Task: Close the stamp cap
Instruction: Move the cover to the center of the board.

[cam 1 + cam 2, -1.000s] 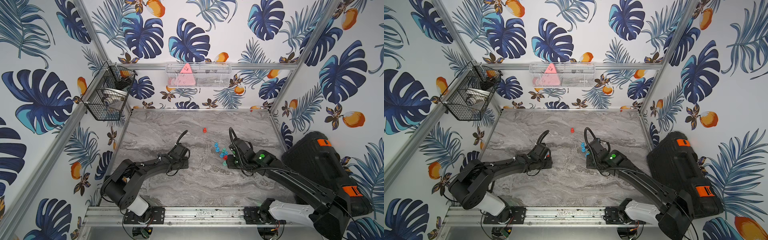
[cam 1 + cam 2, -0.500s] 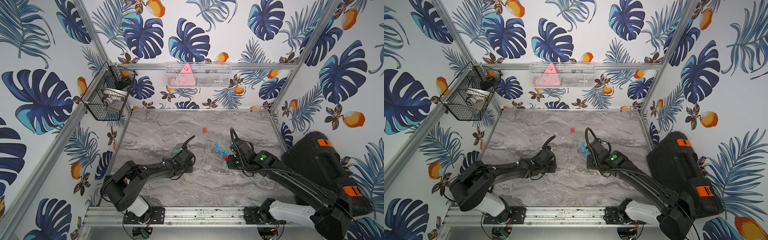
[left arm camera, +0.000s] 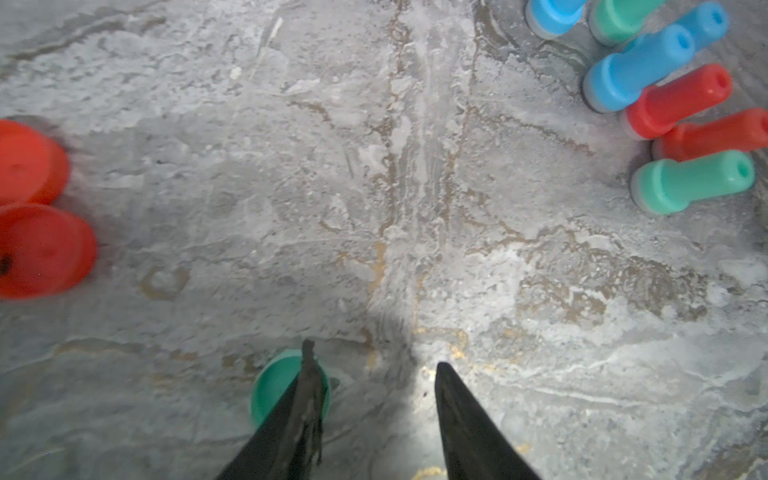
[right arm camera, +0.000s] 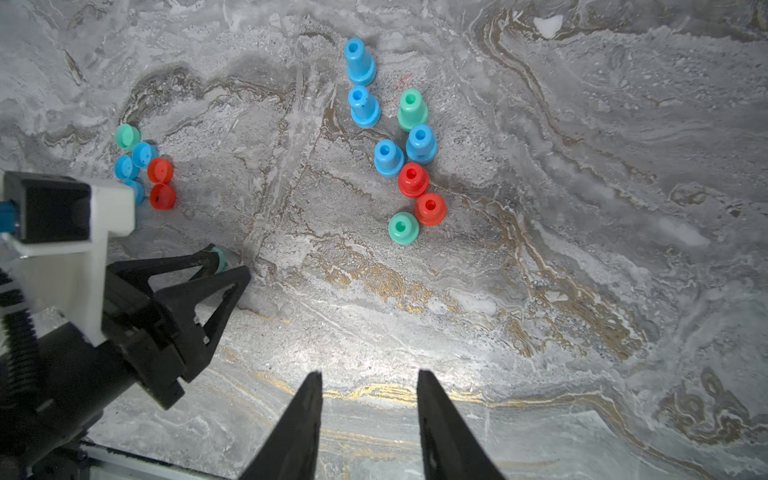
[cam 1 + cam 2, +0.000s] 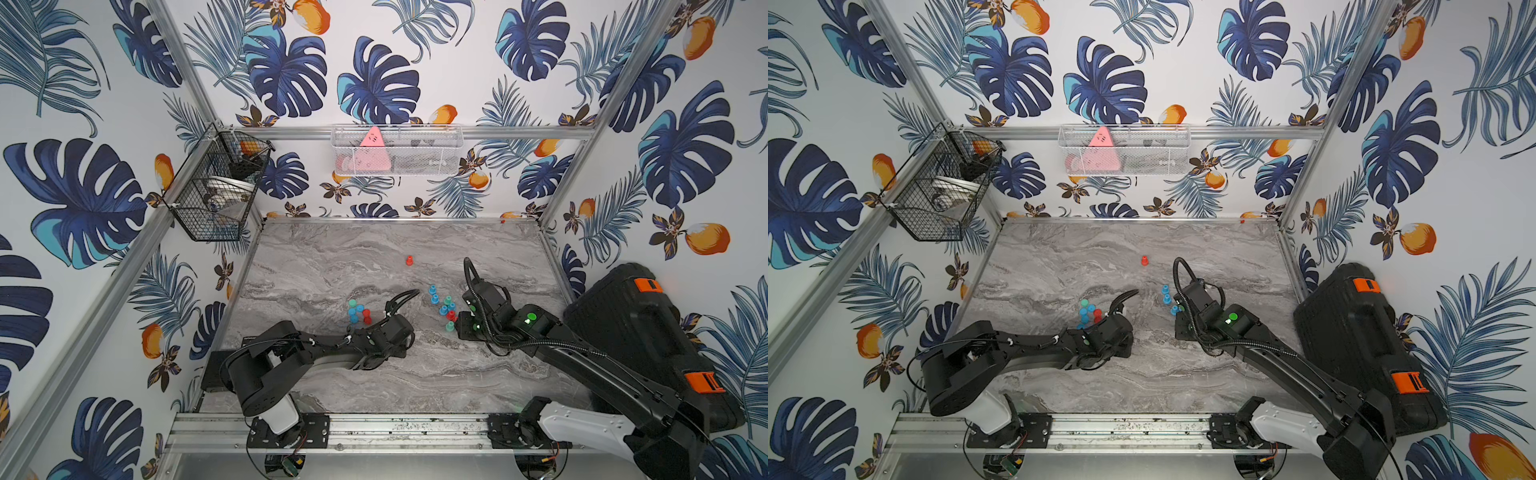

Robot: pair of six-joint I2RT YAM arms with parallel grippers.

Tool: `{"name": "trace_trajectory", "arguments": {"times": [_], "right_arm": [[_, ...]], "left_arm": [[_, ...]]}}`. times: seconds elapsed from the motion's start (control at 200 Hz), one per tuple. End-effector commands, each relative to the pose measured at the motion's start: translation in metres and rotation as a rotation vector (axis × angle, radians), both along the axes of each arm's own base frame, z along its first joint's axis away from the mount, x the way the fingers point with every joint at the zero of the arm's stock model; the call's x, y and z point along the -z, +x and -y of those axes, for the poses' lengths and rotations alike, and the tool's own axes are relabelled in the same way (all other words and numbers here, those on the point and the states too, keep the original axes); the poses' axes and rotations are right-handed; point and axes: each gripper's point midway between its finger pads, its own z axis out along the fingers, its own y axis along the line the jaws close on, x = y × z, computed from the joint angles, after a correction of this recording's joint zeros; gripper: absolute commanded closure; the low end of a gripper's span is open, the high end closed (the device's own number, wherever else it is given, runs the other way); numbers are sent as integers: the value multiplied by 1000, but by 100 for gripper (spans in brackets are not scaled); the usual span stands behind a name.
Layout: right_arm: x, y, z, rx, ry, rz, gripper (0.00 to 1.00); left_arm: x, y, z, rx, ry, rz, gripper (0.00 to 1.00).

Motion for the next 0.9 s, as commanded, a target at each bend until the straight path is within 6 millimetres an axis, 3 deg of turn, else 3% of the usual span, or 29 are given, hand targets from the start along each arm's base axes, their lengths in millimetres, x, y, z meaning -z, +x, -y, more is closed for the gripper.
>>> {"name": "trace_trajectory", "arguments": {"times": [0.0, 0.255, 0.65, 0.891], "right_arm": [[-1, -3, 4, 15, -6, -2, 59], [-2, -6, 9, 18, -15, -1, 59], [0, -9, 12, 24, -24, -15, 58], [0, -8, 11, 25, -25, -18, 57]], "left_arm": [[26, -28, -2, 25, 51, -149, 51], [22, -21, 25, 58, 45, -134, 51], [-3, -10, 35, 73, 31, -90, 51], [-29, -8, 43, 89, -9, -55, 51]]}}
